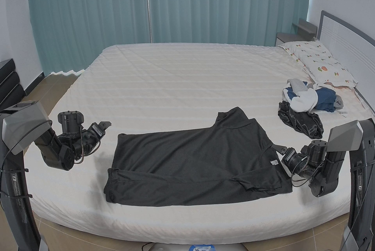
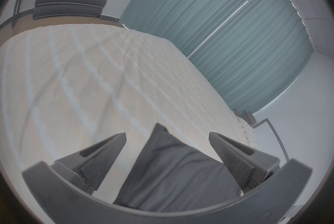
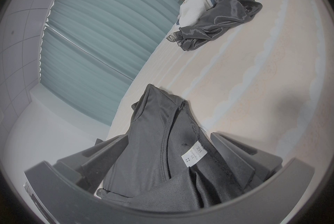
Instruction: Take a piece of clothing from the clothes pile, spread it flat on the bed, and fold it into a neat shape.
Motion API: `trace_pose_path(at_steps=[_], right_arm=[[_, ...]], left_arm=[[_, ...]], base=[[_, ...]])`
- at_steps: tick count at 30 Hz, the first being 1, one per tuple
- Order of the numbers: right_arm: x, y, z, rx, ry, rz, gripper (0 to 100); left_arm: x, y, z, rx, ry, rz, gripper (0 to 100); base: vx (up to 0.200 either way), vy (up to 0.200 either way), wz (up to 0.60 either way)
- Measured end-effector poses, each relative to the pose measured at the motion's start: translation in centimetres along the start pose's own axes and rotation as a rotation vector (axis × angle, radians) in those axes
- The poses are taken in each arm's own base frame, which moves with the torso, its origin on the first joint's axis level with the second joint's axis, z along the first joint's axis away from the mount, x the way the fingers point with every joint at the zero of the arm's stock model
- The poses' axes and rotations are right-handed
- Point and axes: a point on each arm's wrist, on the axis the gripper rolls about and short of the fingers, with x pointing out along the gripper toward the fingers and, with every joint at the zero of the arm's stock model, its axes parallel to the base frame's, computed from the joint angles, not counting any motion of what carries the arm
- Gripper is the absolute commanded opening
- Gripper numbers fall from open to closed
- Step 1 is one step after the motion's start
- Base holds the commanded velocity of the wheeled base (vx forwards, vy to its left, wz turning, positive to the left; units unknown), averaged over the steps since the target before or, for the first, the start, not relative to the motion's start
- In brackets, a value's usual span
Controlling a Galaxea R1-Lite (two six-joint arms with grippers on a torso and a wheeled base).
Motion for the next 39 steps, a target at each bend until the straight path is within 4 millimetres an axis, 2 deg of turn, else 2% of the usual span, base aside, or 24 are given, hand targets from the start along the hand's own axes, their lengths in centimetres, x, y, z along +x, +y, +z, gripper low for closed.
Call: trace_pose_path(at_steps=[4, 7, 12, 16, 23, 31, 39], right_arm=[[0.1, 0.1, -0.2, -0.003, 0.004, 0.002, 100], [0.2, 0.1, -0.3, -0.005, 0.006, 0.003, 100], [0.3, 0.2, -0.4, -0.007, 0.01, 0.004, 100], [0.3, 0.2, -0.5, -0.007, 0.012, 0.004, 100], [0.3, 0.2, -0.6, -0.01, 0.014, 0.004, 100], [0.3, 0.2, -0.6, -0.009, 0.018, 0.004, 100], [0.3, 0.1, -0.6, -0.007, 0.017, 0.004, 100]], left_arm=[[2.0, -1.3, 0.6, 0.03, -0.009, -0.04, 100], [3.9, -1.5, 0.3, 0.058, -0.001, -0.05, 100], [7.3, -1.1, -1.1, 0.104, -0.008, -0.034, 100], [9.0, -0.3, -2.3, 0.123, -0.007, -0.009, 100], [10.0, 0.4, -4.0, 0.132, 0.024, 0.0, 100], [10.2, -0.3, -4.4, 0.134, -0.02, -0.057, 100], [10.5, -0.1, -4.9, 0.14, -0.017, -0.049, 100]], base=[[0.0, 0.0, 0.0], [0.0, 0.0, 0.0], [0.0, 0.0, 0.0], [0.0, 0.0, 0.0], [0.0, 0.0, 0.0], [0.0, 0.0, 0.0], [0.0, 0.0, 0.0]])
